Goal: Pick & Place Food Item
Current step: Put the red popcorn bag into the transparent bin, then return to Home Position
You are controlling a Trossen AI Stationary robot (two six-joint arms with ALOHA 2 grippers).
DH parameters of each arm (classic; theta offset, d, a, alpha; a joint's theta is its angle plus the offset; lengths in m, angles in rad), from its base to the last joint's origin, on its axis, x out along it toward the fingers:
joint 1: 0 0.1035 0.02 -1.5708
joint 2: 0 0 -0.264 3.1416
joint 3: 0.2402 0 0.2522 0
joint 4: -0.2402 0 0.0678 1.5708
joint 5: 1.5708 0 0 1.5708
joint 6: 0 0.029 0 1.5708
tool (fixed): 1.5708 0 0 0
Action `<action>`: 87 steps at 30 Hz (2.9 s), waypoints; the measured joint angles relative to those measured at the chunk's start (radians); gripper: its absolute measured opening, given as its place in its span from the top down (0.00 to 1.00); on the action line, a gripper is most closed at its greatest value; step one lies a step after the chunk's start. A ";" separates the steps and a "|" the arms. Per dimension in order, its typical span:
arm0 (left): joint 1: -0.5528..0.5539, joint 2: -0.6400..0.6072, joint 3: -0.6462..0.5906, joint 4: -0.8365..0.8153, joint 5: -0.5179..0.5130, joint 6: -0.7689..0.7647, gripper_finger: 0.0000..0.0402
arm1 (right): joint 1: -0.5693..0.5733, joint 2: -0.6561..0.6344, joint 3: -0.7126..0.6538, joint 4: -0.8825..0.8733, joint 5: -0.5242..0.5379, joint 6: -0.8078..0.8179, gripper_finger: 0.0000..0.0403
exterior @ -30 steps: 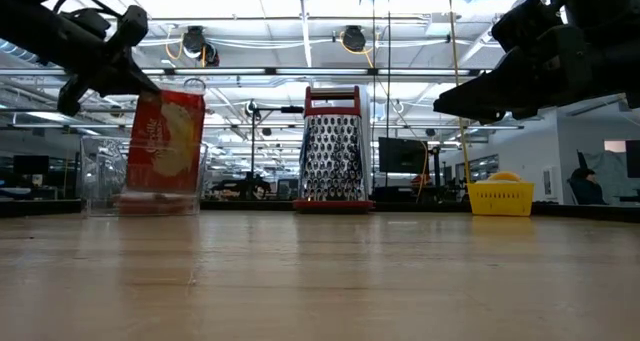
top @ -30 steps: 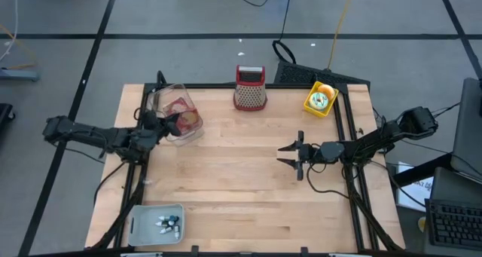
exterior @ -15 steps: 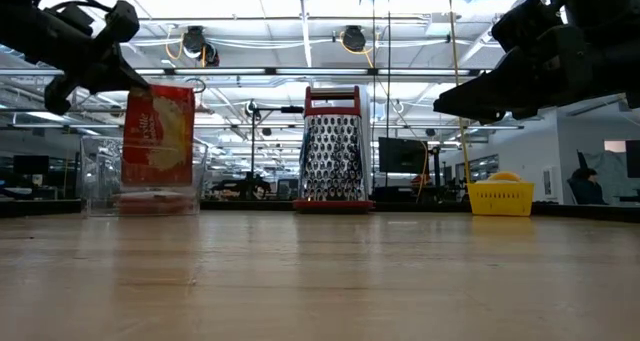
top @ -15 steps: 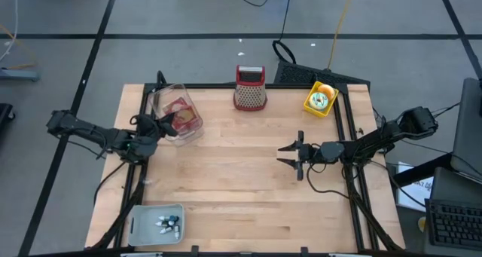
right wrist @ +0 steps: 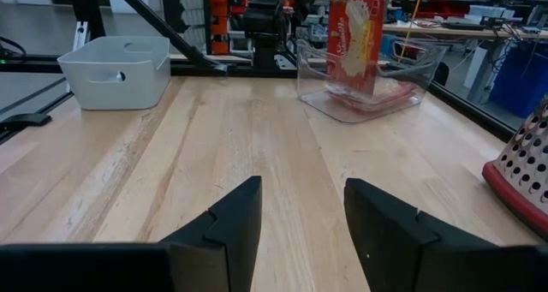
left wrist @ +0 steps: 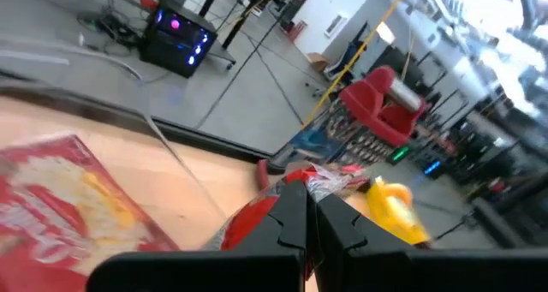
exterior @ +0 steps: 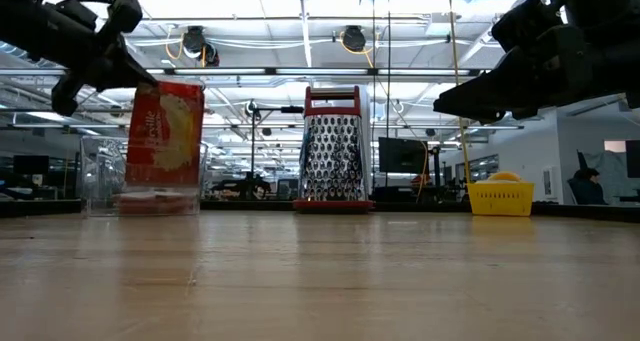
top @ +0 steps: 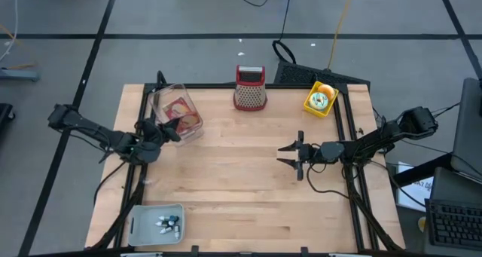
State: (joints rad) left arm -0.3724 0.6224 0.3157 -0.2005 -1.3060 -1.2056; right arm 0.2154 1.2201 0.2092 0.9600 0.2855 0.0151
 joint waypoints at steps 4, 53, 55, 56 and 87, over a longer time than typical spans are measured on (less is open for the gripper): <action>-0.028 0.000 0.000 0.180 0.008 0.121 1.00 | 0.000 0.000 0.000 0.000 0.000 0.000 0.61; 0.269 0.006 0.000 -0.539 0.215 -0.196 0.96 | 0.000 0.000 0.000 0.000 0.000 0.000 0.64; 0.276 0.006 0.000 -0.531 0.229 -0.163 0.92 | 0.000 0.000 0.000 0.000 0.000 0.000 0.64; 0.277 0.006 0.000 -0.527 0.233 -0.147 0.89 | 0.000 0.000 0.000 0.000 0.000 0.000 0.64; 0.310 -0.011 0.526 -0.616 0.809 0.801 0.28 | 0.001 -0.161 0.000 -0.091 0.001 0.006 0.64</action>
State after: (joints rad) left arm -0.0620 0.6113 0.8421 -0.8165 -0.4968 -0.4043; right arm 0.2161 1.0588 0.2096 0.8693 0.2863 0.0212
